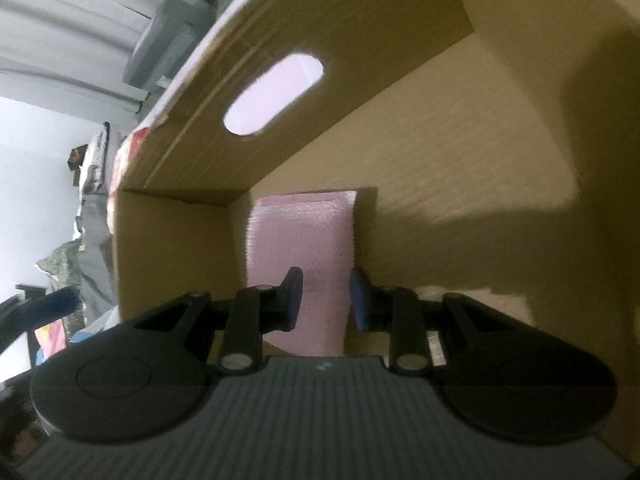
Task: Organize soft objects
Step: 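Carry the pink pad into the cardboard box and open the right tool, then move the right tool back to the pile and grasp the blue-white box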
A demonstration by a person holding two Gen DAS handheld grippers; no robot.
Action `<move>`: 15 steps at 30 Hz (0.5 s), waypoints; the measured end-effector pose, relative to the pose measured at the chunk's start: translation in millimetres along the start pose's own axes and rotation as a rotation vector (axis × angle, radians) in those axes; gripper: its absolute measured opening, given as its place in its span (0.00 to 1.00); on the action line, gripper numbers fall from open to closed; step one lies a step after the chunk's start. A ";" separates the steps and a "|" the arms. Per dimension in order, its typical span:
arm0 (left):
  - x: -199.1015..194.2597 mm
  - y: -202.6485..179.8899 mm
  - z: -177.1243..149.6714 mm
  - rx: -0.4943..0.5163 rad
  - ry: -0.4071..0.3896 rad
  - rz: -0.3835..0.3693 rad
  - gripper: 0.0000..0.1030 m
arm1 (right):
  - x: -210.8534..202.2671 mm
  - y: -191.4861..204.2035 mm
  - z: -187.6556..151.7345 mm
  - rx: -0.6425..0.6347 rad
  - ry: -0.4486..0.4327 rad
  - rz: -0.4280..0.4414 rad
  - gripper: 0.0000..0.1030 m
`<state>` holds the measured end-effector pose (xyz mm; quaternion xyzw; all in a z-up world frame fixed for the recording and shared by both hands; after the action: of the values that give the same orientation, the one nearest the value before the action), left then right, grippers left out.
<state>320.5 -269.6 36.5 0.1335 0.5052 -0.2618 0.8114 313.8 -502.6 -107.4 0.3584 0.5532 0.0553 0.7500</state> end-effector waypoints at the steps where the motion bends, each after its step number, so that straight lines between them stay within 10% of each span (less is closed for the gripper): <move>1: -6.6 4.4 -4.8 -0.009 -0.008 -0.001 0.81 | 3.5 2.8 0.3 -0.007 0.004 -0.005 0.24; 15: -74.3 82.4 -117.5 -0.181 -0.165 0.126 0.82 | 29.0 60.2 9.2 -0.230 -0.065 -0.050 0.22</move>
<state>252.3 -123.3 45.3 0.0693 0.4488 -0.1741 0.8737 351.8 -448.7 -93.1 0.2577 0.5273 0.0882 0.8049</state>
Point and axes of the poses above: each gripper's, at about its wrist camera, not at the fingertips, and x roughly the way its jaws point, y to its left, z to its top, the point moved 2 cm from there along x, roughly the way its jaws point, and after that the axes turned 1 degree about z, right-handed, at the moved point
